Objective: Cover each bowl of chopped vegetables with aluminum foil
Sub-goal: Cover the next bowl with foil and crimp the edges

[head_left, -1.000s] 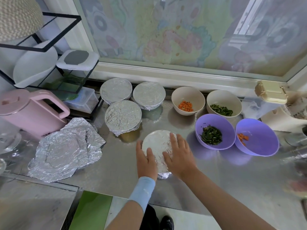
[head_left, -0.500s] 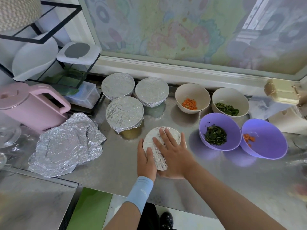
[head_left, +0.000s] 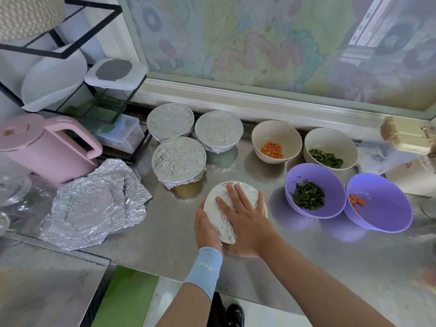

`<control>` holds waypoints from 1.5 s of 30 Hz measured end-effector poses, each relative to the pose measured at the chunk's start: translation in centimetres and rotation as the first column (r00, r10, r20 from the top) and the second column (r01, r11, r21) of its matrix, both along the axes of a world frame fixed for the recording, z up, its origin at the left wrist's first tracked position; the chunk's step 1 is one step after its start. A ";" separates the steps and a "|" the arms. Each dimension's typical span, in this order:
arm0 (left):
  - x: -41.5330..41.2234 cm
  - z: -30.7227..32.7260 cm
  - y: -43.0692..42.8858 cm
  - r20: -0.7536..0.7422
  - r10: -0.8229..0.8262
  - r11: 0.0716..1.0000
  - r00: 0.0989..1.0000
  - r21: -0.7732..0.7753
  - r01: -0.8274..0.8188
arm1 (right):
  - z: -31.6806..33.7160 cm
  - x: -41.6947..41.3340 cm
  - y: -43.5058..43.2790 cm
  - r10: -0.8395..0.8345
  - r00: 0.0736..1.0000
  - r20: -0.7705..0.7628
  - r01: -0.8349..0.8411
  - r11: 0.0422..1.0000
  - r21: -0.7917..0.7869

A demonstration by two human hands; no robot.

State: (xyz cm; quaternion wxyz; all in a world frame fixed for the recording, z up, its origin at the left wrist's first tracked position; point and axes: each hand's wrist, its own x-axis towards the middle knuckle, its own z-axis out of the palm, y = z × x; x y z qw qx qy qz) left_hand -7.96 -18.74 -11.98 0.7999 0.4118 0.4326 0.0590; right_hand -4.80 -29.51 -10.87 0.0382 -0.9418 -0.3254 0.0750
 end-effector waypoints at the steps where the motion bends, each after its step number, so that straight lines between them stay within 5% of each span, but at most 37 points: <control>1: 0.0 0.1 0.0 -0.005 0.009 1.000 1.000 -0.018 -0.009 | 0.1 0.0 0.0 0.000 1.000 -0.007 0.000 1.000 -0.006; 4: -0.1 0.7 0.1 -0.023 0.032 0.999 0.999 -0.009 -0.032 | 0.4 -0.1 -0.1 -0.002 1.000 -0.023 0.002 1.000 -0.014; 8: -2.4 1.3 0.1 -0.085 0.045 0.936 0.995 0.352 -0.013 | 1.2 -0.2 -1.0 -0.009 0.998 -0.070 0.009 1.000 -0.006; 14: -5.8 1.9 0.3 -0.067 -0.448 0.723 0.891 0.559 0.406 | 1.6 0.2 -2.9 -0.066 0.974 -0.219 0.079 0.996 0.049; 17: -4.5 0.9 0.7 -0.128 -0.500 0.708 0.856 0.509 0.490 | 1.0 0.0 -3.1 -0.103 0.960 -0.260 0.133 0.986 0.102; 27: -2.2 1.3 2.5 -0.156 -0.372 0.738 0.915 0.548 0.394 | 0.5 -1.3 -2.6 -0.249 0.936 -0.247 0.299 0.935 0.188; 30: -1.8 1.6 2.6 -0.131 -0.090 0.898 0.987 0.418 0.138 | 0.5 -0.3 -2.3 -0.365 0.906 -0.216 0.418 0.854 0.311; 34: -0.7 1.4 0.9 0.001 -0.107 0.966 0.994 0.237 0.104 | 0.2 1.2 -1.5 -0.395 0.713 -0.580 0.683 0.578 0.446; 36: -0.1 1.3 0.4 0.039 -0.074 0.986 0.996 0.154 0.068 | 0.2 1.3 -1.1 -0.425 0.643 -0.637 0.755 0.490 0.435; 45: 1.0 0.9 -0.3 0.005 0.021 0.964 1.000 0.264 -0.021 | -0.1 0.9 -0.3 -0.420 0.602 -0.679 0.795 0.395 0.460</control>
